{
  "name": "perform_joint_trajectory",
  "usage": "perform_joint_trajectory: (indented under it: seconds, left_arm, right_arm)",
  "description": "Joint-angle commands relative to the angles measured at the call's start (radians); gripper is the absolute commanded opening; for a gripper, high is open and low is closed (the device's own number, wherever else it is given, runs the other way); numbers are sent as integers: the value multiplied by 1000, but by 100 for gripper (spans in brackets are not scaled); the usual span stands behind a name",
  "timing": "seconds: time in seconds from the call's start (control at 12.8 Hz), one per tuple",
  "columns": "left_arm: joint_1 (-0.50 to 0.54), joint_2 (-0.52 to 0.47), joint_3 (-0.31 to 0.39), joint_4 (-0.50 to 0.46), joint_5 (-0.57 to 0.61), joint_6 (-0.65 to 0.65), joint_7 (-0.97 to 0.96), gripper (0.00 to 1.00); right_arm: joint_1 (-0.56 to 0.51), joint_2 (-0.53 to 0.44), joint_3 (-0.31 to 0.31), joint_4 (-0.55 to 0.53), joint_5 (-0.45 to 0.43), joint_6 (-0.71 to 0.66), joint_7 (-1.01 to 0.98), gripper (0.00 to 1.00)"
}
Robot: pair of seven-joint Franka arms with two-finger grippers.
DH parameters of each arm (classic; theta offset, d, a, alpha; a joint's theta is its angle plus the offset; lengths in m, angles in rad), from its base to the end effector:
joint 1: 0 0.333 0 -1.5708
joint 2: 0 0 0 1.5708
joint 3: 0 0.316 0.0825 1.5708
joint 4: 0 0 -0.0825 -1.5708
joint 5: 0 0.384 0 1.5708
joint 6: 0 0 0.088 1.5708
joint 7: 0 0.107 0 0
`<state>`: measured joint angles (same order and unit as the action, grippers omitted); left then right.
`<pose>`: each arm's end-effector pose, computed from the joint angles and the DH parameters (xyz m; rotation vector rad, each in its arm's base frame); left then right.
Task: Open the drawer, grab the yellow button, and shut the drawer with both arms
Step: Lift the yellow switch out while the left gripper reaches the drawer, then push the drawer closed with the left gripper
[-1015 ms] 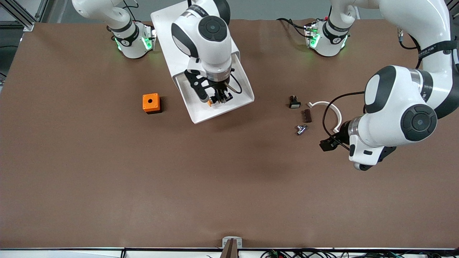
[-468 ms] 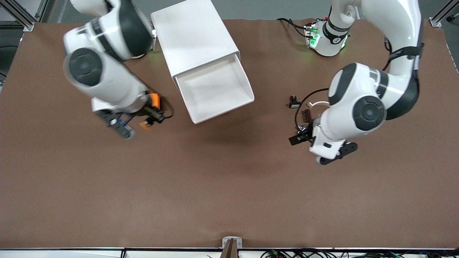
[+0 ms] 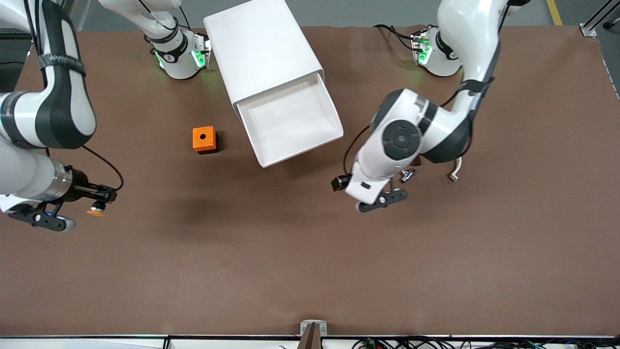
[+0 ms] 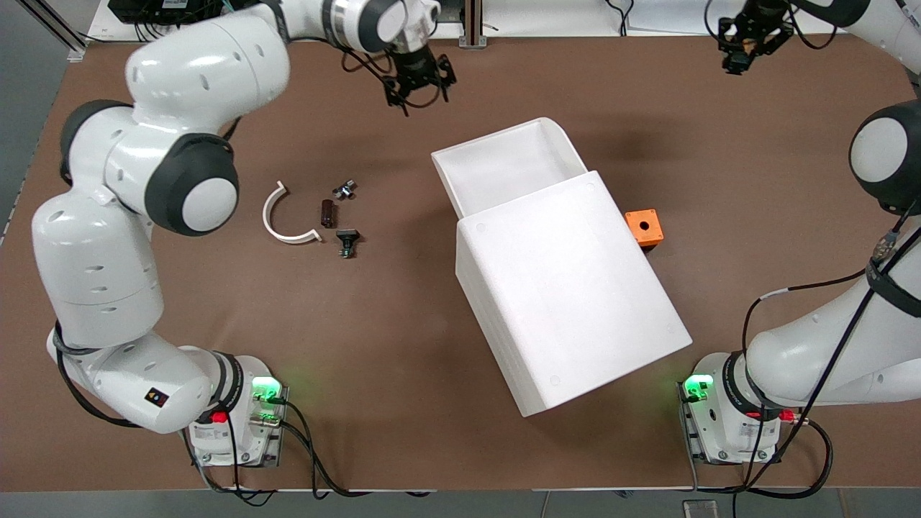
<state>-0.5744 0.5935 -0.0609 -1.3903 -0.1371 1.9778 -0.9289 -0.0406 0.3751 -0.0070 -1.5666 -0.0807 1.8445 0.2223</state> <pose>0.5775 -0.4259 0.3642 2.9783 0.5399 -0.1764 0.6566 -0.0371 0.4197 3.0285 -0.3712 -0.1373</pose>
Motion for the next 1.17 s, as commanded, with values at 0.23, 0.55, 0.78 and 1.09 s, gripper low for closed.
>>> perform_joint_trajectory:
  seconds: [0.23, 0.55, 0.78, 1.09]
  left_arm:
    - [-176, 13, 3, -39, 20, 32, -235, 100]
    - [-196, -3, -86, -72, 10, 10, -327, 100]
    - [-196, -1, -169, -87, 11, 12, -404, 100]
    - [-232, 0, -220, -107, 11, 12, -497, 100]
  right_arm:
    - [-154, 62, 27, -202, -59, 358, -190, 0]
    - [-217, 113, 32, -272, -47, 499, -273, 0]
    - [-243, 159, 33, -288, -47, 556, -310, 0]
    - [-255, 199, 35, -286, -2, 584, -399, 0]
